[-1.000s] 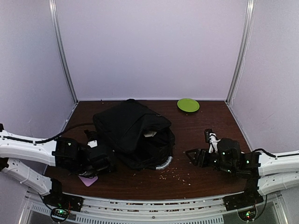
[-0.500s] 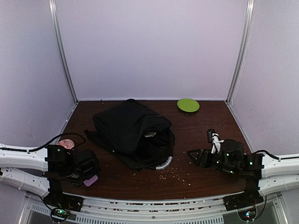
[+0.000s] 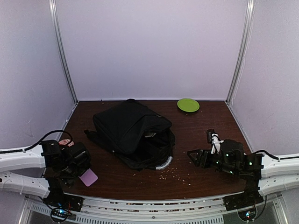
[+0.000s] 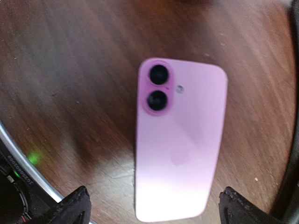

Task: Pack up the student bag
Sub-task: Pick up the personal item from the center of the board.

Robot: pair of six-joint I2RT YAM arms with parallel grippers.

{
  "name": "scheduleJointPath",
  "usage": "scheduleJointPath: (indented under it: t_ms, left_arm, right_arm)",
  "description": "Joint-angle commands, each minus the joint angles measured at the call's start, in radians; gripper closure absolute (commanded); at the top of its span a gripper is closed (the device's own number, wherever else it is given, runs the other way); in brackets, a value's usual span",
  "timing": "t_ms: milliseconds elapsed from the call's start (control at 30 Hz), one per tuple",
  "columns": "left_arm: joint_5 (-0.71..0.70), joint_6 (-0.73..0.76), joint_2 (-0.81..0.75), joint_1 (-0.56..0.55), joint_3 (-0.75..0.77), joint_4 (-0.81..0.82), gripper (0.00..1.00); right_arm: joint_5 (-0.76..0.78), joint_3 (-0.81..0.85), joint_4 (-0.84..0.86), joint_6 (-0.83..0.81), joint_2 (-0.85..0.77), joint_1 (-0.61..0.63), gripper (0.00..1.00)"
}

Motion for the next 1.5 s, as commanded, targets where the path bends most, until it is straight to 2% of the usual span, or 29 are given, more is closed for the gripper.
scheduleJointPath:
  t_ms: [0,200,500,1000,1267,1467]
  left_arm:
    - [0.044,0.072,0.036,0.057,0.006,0.016,0.02]
    - [0.088,0.166,0.067,0.142,-0.016,0.111,0.02]
    - [0.145,0.236,0.206,0.206,-0.001,0.187,0.02]
    - [0.207,0.31,0.39,0.243,0.017,0.294,0.06]
    - [0.245,0.329,0.428,0.232,0.032,0.337,0.28]
    - [0.248,0.308,0.434,0.162,0.085,0.337,0.42]
  right_arm:
    - [-0.004,0.011,0.012,-0.008,0.003,0.008,0.31]
    - [0.025,0.033,-0.026,-0.03,-0.005,0.03,0.31]
    - [0.026,0.05,-0.031,-0.037,0.008,0.039,0.31]
    - [0.045,0.076,-0.073,-0.049,-0.004,0.053,0.31]
    - [0.052,0.066,-0.081,-0.043,-0.017,0.056,0.31]
    - [0.05,0.066,-0.093,-0.037,-0.018,0.056,0.31]
